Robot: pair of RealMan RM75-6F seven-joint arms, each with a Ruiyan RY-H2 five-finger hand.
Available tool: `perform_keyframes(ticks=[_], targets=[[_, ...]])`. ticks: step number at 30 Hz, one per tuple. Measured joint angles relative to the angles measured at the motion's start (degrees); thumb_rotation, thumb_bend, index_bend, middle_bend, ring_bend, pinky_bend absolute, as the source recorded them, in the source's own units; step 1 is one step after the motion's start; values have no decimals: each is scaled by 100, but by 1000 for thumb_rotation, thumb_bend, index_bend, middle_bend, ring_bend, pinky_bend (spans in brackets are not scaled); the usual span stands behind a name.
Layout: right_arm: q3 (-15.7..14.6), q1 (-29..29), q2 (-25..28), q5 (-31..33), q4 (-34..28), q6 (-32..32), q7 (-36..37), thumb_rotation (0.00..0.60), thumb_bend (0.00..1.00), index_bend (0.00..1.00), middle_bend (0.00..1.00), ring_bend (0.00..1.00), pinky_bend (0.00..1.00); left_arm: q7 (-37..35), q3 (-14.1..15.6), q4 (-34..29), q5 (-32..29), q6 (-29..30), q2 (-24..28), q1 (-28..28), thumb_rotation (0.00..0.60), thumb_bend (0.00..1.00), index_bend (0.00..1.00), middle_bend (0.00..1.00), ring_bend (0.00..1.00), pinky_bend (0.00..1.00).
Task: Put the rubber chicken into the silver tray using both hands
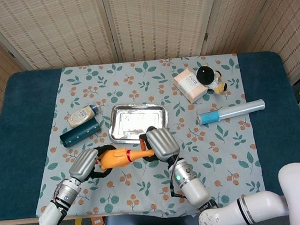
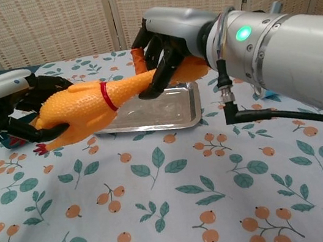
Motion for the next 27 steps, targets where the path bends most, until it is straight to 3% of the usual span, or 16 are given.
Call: perform_keyframes(ticks=[2, 7, 14, 20, 27], targets=[[-7, -2, 10, -8, -7, 7, -11, 600, 384, 930, 694, 869, 1000, -368, 15, -5, 76, -144, 66, -20, 600, 397, 0, 0, 0, 56], [-14, -25, 55, -22, -45, 48, -25, 600, 385, 930, 694, 868, 1000, -1491, 52, 38, 483, -368, 247, -55, 600, 325, 0, 0, 0, 41], [-39, -29, 53, -28, -34, 77, -61, 600, 384, 930, 694, 868, 1000, -2752, 224, 110, 1298, -662, 551, -180, 600, 317, 0, 0, 0, 33], [-40, -52, 95, -17, -38, 75, -50, 600, 384, 930, 694, 868, 1000, -2731, 274, 245, 1464, -502, 607, -195, 600, 319, 0, 0, 0, 12], [-63, -172, 349, -50, -119, 45, 59, 600, 384, 930, 694, 868, 1000, -1912, 75, 746, 1020, -202, 563, -115, 600, 318, 0, 0, 0, 0]])
